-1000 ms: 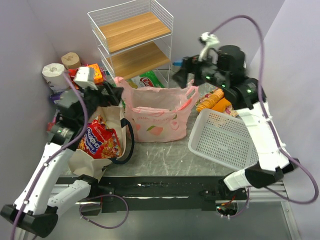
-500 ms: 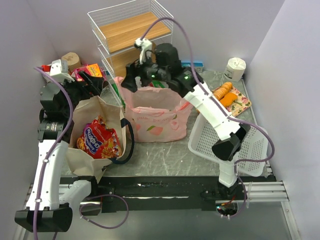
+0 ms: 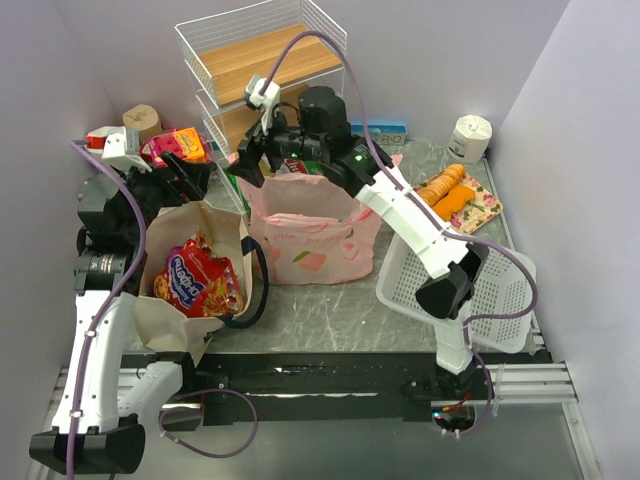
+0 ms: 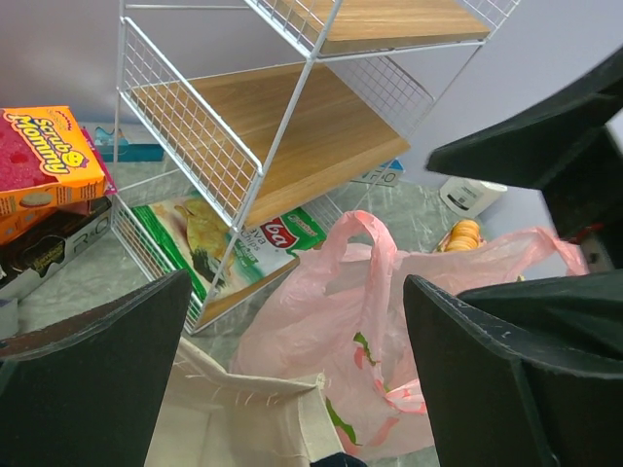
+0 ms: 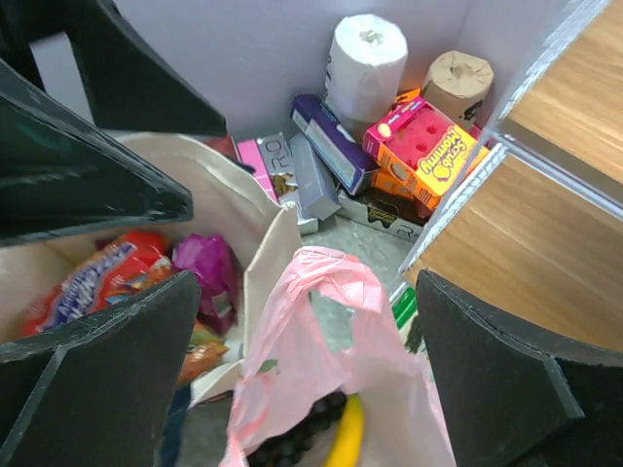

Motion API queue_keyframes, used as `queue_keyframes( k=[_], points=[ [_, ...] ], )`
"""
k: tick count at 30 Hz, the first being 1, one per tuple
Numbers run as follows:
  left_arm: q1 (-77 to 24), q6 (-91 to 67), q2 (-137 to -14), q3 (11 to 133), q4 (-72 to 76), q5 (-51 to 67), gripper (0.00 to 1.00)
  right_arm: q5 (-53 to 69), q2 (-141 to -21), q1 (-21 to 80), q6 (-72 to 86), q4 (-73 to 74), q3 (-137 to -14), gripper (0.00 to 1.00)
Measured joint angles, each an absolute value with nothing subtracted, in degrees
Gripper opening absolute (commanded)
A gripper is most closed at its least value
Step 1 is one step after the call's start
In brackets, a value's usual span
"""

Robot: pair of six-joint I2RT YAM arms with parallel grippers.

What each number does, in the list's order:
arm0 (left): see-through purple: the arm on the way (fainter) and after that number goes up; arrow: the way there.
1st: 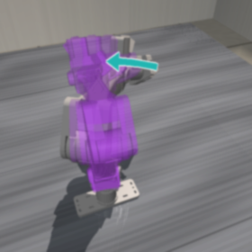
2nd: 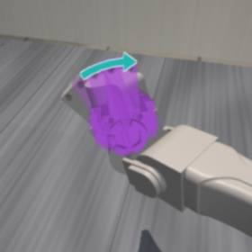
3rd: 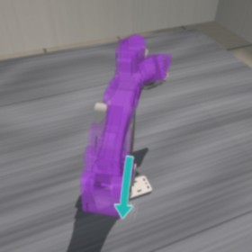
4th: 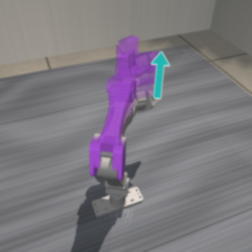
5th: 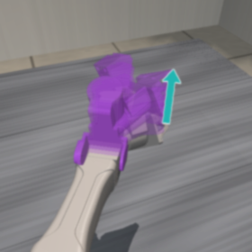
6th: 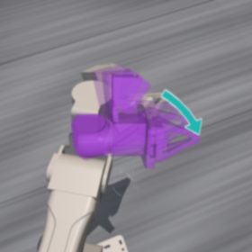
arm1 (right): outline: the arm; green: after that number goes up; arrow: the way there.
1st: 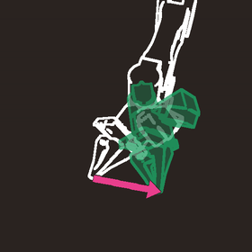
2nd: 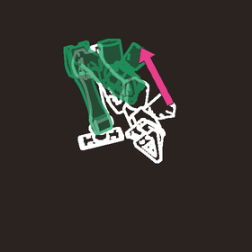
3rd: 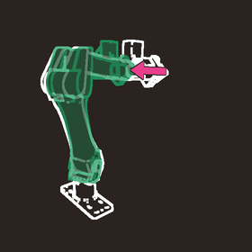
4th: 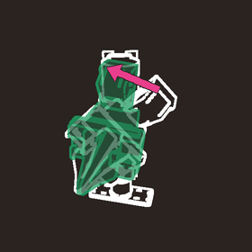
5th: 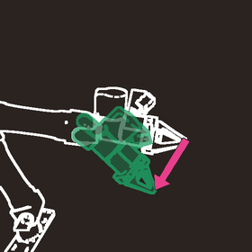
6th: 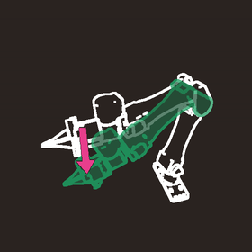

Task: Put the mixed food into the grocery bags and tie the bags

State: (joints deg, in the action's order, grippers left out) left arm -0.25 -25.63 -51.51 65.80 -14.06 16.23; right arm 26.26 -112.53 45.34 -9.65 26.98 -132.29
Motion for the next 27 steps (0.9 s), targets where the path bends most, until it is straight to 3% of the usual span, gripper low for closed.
queue_keyframes(
  k=[7,10,13,15,16,17,27],
  points=[
    [-0.25,-24.58,-51.46,65.80,-14.48,15.97,0.96,29.32,-116.71,45.34,-15.33,28.36,-132.44,0.95],
    [-0.25,-24.34,-51.46,65.80,-14.48,15.99,0.96,29.69,-118.41,45.34,-16.95,28.80,-132.55,0.88],
    [-0.25,-23.83,-51.46,65.80,-14.48,16.25,0.96,29.65,-119.63,45.34,-18.26,29.23,-132.77,0.57],
    [-0.23,-23.24,-51.37,65.78,-14.41,17.12,0.96,29.67,-120.01,45.19,-18.57,29.21,-132.81,0.46],
    [-0.23,-22.96,-51.24,65.67,-14.31,17.98,0.96,29.67,-120.09,45.12,-18.46,29.23,-132.81,0.20],
    [-0.25,-22.68,-51.07,65.41,-14.13,18.63,0.96,29.67,-120.11,45.12,-18.55,29.23,-132.81,0.02],
    [-0.25,-21.26,-50.00,61.93,-9.32,35.20,0.96,30.68,-112.29,42.92,-13.69,26.00,-121.64,0.00]
  ],
)
